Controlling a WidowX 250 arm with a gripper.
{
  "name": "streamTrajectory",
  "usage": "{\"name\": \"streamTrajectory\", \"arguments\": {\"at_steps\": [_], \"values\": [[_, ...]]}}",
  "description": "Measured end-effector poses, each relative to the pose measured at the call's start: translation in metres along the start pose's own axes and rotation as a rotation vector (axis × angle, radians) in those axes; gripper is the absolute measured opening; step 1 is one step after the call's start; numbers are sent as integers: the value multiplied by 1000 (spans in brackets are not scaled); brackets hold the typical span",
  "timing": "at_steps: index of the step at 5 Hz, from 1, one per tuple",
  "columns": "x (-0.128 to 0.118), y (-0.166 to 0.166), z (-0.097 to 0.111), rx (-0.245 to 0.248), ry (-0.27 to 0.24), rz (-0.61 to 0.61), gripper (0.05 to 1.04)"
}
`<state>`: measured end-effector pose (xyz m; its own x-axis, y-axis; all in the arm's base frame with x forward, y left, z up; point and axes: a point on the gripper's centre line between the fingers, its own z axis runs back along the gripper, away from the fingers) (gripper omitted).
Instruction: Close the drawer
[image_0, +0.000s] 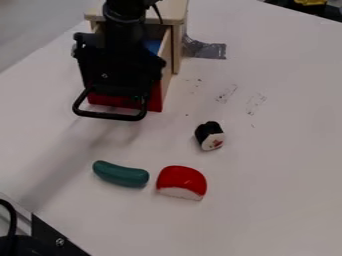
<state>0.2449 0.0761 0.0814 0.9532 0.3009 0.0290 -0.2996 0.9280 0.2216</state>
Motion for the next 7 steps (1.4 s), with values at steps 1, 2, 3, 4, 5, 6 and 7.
{"name": "streamTrajectory", "arguments": {"at_steps": [1,2,3,4,5,6,7], "values": [[6,-3,-11,5,29,0,999],[13,-5,-22,16,47,9,999],[21,-7,-26,22,33,22,999],[27,-8,-28,17,19,34,999],[31,-12,-28,-5,-2,48,999],[36,-14,-28,-18,-33,59,999],[41,-16,-28,-31,-65,74,999]]}}
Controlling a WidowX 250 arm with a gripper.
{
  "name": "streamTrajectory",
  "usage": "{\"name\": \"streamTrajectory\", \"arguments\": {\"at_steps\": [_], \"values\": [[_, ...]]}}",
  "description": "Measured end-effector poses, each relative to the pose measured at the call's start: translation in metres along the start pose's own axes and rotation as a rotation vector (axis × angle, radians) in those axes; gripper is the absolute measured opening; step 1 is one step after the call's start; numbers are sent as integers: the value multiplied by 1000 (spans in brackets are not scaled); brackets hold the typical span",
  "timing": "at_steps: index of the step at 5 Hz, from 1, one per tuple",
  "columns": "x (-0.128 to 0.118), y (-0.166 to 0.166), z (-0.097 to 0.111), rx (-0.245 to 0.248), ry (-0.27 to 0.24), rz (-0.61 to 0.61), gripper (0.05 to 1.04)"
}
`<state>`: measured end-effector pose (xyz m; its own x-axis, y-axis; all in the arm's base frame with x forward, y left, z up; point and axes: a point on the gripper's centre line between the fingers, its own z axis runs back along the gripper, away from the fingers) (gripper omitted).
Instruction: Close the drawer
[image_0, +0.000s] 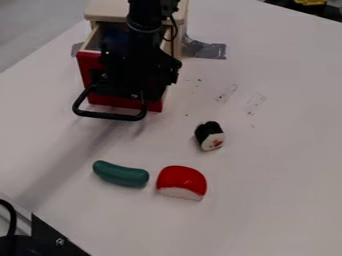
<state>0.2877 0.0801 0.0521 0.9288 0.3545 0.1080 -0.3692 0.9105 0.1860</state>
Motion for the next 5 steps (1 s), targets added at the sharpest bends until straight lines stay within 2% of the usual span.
{"name": "streamTrajectory", "arguments": {"at_steps": [1,2,5], "values": [[5,-1,0,-4,-28,19,999],[11,-2,-9,9,-28,43,1000],[56,-6,-17,46,-92,84,999]]}}
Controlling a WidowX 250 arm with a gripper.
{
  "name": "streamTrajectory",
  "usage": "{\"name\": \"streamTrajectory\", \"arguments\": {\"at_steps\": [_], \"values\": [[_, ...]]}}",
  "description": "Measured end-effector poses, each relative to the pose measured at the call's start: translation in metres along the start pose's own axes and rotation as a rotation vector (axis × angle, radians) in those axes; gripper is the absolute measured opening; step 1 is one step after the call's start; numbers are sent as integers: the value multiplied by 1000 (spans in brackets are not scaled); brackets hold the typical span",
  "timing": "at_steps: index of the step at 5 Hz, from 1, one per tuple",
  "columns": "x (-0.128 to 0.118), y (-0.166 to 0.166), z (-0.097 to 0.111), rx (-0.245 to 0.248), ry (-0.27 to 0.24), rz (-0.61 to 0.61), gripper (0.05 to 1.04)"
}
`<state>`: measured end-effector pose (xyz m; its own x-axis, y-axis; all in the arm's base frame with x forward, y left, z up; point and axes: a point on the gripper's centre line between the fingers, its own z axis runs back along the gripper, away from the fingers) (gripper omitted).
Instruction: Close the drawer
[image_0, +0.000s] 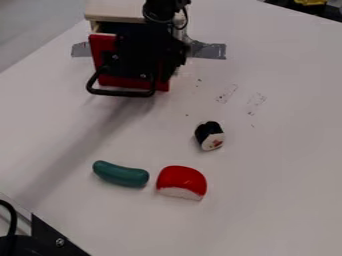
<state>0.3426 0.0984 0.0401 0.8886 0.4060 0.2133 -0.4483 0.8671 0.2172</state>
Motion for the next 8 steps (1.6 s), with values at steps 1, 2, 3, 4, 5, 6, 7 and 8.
{"name": "streamTrajectory", "arguments": {"at_steps": [1,2,3,4,5,6,7,8], "values": [[9,-2,-3,8,-11,6,1000],[14,-2,-4,17,-18,11,1000],[21,-4,-5,20,-27,23,1000],[27,-7,-5,22,-38,33,1000],[34,-11,-6,24,-51,31,1000],[37,-13,-6,27,-58,30,1000],[38,-14,-7,41,-65,24,1000],[35,-16,-8,43,-55,18,1000]]}}
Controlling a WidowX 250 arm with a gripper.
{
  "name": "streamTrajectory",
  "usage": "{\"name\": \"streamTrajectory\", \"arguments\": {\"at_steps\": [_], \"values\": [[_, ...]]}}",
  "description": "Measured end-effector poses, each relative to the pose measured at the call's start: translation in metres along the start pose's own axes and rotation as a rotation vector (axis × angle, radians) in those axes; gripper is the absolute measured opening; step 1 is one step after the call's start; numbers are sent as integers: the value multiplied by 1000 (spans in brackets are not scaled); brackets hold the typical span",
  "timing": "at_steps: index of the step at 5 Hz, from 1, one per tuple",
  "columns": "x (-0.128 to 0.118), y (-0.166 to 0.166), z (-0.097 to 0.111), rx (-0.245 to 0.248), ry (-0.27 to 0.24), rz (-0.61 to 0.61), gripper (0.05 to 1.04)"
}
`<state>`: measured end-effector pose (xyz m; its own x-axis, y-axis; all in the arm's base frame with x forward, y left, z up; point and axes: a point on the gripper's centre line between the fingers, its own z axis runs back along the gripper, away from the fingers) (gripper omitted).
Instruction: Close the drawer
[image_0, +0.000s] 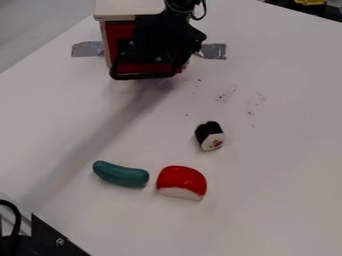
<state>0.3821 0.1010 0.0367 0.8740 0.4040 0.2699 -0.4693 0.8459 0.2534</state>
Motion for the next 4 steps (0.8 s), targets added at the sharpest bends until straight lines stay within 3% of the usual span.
{"name": "streamTrajectory", "arguments": {"at_steps": [2,4], "values": [[-41,4,2,-39,65,-49,1001],[-53,9,25,-94,41,-52,1001]]}}
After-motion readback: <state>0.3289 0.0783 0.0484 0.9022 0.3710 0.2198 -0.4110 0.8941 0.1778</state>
